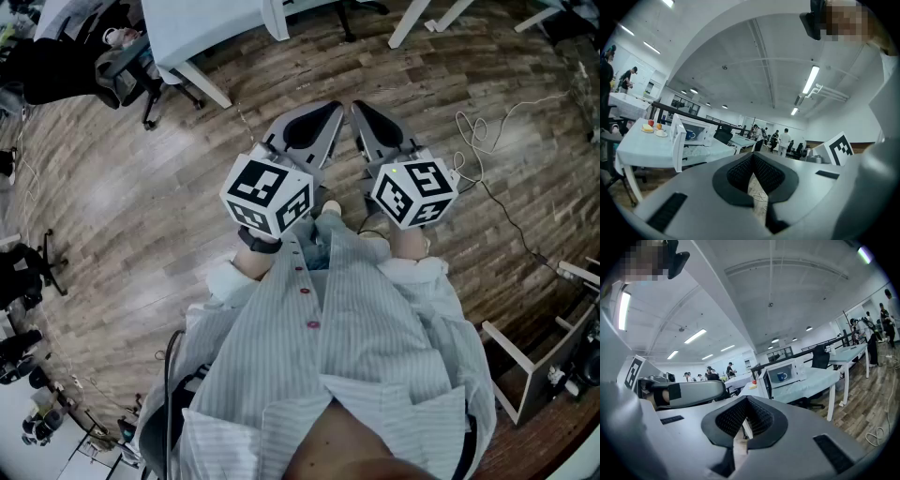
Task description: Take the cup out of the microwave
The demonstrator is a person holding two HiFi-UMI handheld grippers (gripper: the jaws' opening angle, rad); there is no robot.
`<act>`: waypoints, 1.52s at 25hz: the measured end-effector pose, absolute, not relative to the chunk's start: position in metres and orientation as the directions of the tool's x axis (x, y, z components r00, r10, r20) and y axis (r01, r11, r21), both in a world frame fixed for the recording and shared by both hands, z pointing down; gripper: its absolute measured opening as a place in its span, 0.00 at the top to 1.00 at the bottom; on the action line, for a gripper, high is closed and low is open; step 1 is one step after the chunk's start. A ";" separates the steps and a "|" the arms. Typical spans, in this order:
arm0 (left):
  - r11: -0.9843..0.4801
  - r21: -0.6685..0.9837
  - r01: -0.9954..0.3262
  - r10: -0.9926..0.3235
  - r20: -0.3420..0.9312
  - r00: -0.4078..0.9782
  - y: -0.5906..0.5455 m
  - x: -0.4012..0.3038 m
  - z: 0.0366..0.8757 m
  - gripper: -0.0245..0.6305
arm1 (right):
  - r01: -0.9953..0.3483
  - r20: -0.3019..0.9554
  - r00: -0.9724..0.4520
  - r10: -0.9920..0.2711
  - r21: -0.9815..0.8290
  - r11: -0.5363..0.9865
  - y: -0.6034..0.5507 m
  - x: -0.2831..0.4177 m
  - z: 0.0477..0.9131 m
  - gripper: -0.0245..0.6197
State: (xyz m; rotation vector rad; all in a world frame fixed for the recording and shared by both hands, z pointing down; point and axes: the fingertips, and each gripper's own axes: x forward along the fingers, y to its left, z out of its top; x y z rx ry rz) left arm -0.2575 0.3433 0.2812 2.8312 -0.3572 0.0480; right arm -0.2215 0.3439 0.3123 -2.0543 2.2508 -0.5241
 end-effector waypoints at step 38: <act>-0.908 0.262 -0.328 -0.317 0.083 0.945 0.297 -0.163 0.288 0.95 | -0.951 0.180 -0.135 -0.974 -0.301 0.076 0.319 -0.119 0.324 0.91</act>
